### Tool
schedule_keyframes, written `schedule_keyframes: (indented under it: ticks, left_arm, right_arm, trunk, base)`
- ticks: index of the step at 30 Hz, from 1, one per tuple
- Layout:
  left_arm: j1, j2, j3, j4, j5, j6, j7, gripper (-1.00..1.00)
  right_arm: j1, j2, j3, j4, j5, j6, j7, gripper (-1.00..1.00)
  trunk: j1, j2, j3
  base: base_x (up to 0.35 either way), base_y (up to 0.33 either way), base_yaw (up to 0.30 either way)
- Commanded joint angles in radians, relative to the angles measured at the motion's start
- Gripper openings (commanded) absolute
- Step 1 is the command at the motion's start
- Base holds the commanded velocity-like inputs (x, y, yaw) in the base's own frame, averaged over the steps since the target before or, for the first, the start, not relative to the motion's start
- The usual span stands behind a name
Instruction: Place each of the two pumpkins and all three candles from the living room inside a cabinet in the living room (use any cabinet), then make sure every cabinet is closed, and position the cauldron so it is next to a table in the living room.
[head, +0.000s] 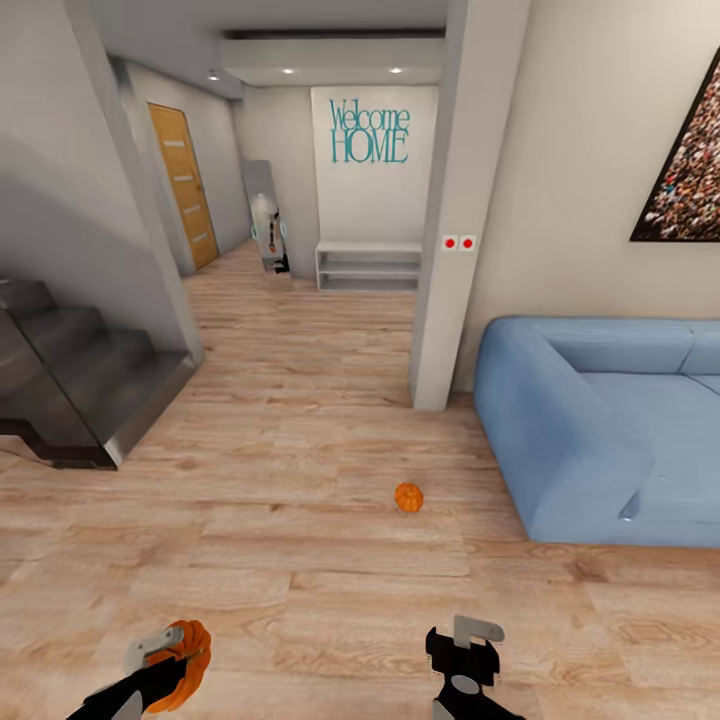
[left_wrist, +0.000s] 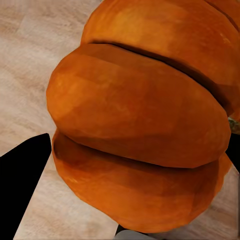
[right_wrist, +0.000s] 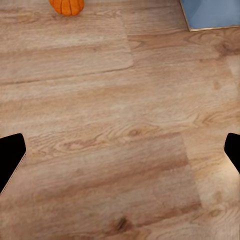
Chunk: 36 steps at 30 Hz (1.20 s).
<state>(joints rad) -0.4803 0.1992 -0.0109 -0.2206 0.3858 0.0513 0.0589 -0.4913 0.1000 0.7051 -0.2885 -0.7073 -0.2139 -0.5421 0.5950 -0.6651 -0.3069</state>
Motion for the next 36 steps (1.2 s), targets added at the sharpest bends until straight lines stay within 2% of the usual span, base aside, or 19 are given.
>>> schedule_keyframes:
  ticks: [1,36]
  left_arm:
    - [0.000,0.000,-0.001,-0.003,0.002,0.006,0.007,-1.00]
    - [0.000,0.000,-0.001,-0.003,0.002,0.005,0.007,-1.00]
  right_arm:
    - [-0.001,0.000,0.008,0.000,-0.011,-0.005,-0.004,1.00]
    - [-0.001,0.000,0.010,-0.001,-0.009,-0.005,0.003,1.00]
  trunk:
    - [0.001,-0.001,-0.001]
    - [0.001,-0.001,-0.001]
  base:
    - [0.331,0.000,0.000]
    - [0.331,0.000,0.000]
